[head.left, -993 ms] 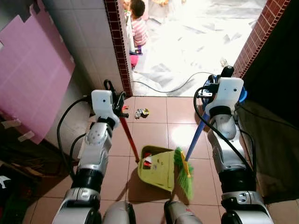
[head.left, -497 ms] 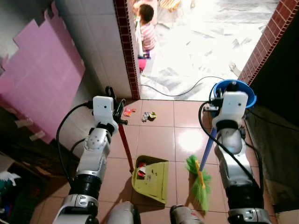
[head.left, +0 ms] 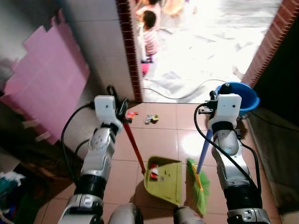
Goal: Sweep floor
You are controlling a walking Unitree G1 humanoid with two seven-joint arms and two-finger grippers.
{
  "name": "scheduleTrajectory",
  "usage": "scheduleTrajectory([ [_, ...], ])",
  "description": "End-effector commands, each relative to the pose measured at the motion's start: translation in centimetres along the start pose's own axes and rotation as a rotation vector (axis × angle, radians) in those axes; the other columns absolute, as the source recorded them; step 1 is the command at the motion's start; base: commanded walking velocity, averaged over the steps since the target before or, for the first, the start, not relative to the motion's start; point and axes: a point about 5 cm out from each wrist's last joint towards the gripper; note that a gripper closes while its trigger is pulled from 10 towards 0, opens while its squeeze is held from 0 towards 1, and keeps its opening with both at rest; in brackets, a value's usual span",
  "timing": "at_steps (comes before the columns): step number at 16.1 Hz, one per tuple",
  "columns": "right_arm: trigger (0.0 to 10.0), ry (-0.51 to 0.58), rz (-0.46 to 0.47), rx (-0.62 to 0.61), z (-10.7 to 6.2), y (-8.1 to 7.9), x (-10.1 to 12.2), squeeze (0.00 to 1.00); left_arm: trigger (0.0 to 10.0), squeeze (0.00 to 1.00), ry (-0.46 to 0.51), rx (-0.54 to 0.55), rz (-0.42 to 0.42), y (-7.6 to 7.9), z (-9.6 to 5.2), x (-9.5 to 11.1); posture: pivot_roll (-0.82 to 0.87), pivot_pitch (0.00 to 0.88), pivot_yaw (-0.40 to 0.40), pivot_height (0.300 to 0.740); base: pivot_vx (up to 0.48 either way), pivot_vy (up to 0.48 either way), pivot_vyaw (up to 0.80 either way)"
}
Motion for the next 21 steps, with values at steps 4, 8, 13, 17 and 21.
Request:
scheduleTrajectory([
  [4,10.0,0.015,-0.009,0.01,0.5,-0.1,0.3,0.0,10.0,0.0,0.088,0.033,0.007,-1.1,0.4,2.2,-0.12,0.0,0.078,0.74,0.0,0.06,-0.8],
  [8,10.0,0.026,-0.014,0.011,0.6,-0.1,0.5,0.0,10.0,0.0,0.096,0.024,-0.012,-0.7,0.7,2.6,-0.12,0.0,0.076,0.74,0.0,0.12,-0.8],
  [13,10.0,0.018,-0.017,-0.007,0.5,0.4,0.2,0.0,10.0,0.0,0.106,0.007,-0.025,-0.3,0.9,2.9,-0.13,0.0,0.088,0.74,0.0,0.241,-0.8],
  [17,10.0,0.016,-0.018,-0.004,0.5,0.2,0.1,0.0,10.0,0.0,0.096,0.007,-0.028,-0.3,1.0,2.7,-0.13,0.0,0.088,0.74,0.0,0.243,-0.8],
  [21,10.0,0.023,-0.014,0.01,0.5,0.3,0.2,0.0,10.0,0.0,0.09,0.012,-0.031,0.0,0.9,2.4,-0.12,0.0,0.052,0.74,0.0,0.122,-0.55],
])
Point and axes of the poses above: a point about 5 cm out from each wrist's last joint towards the gripper, its own z axis pointing out of the wrist towards the gripper, its own x axis along the axis of the wrist's last joint, y = z × x, and after that the axes turned 10 degrees about -z, right-handed
